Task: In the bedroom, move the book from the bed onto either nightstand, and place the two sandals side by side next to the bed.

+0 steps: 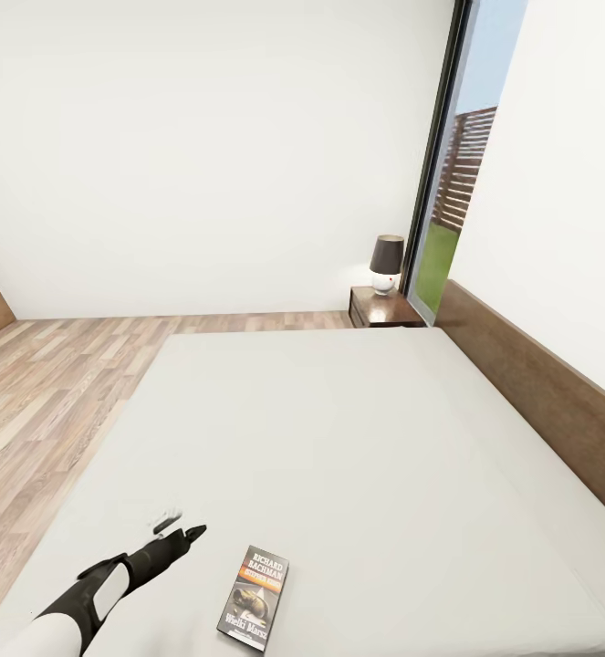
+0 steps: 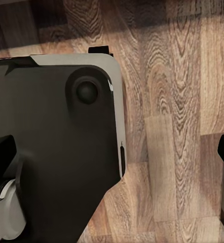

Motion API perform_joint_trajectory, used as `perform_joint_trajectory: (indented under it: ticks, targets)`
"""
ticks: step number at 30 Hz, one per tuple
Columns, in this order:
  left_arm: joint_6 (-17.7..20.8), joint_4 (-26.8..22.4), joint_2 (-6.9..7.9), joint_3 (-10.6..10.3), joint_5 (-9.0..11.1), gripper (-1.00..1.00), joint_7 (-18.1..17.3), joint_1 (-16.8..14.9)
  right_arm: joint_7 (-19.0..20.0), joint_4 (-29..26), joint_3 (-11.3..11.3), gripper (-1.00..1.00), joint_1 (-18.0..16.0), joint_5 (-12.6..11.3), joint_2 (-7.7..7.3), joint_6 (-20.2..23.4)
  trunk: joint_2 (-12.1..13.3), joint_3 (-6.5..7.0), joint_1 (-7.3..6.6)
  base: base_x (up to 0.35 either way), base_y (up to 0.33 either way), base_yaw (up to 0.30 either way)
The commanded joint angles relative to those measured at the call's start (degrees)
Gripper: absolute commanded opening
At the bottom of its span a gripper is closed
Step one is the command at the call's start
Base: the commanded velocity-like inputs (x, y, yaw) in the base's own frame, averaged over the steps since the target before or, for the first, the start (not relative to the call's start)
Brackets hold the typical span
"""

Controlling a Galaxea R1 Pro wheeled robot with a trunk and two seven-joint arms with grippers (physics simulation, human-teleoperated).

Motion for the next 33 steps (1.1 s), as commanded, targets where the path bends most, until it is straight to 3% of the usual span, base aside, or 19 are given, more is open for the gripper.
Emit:
perform_joint_trajectory:
  ticks: [1,13,21,33]
  targets:
    - [0.5,0.0,-0.02,0.2,0.4,1.0,-0.2,0.0,0.2,0.2,-0.5,1.0,-0.1,0.4,-0.04,-0.3,-0.1,-0.11,0.03,0.0,0.0,0.0]
    - [0.5,0.0,-0.07,0.2,0.5,1.0,-0.2,-0.1,0.2,0.2,-0.5,1.0,-0.1,0.4,0.05,-0.3,-0.1,-0.11,0.03,0.0,0.0,0.0]
    - [0.4,0.0,-0.13,0.2,0.5,1.0,-0.2,-0.1,0.2,0.1,-0.5,1.0,-0.1,0.4,0.04,-0.3,-3.3,-1.55,1.79,0.0,0.0,0.0]
    - [0.4,-0.1,-0.99,0.2,0.4,1.0,-0.3,-0.1,0.2,0.2,-0.5,1.0,-0.1,0.4,0.02,-0.3,-3.7,-1.73,2.01,0.0,0.0,0.0]
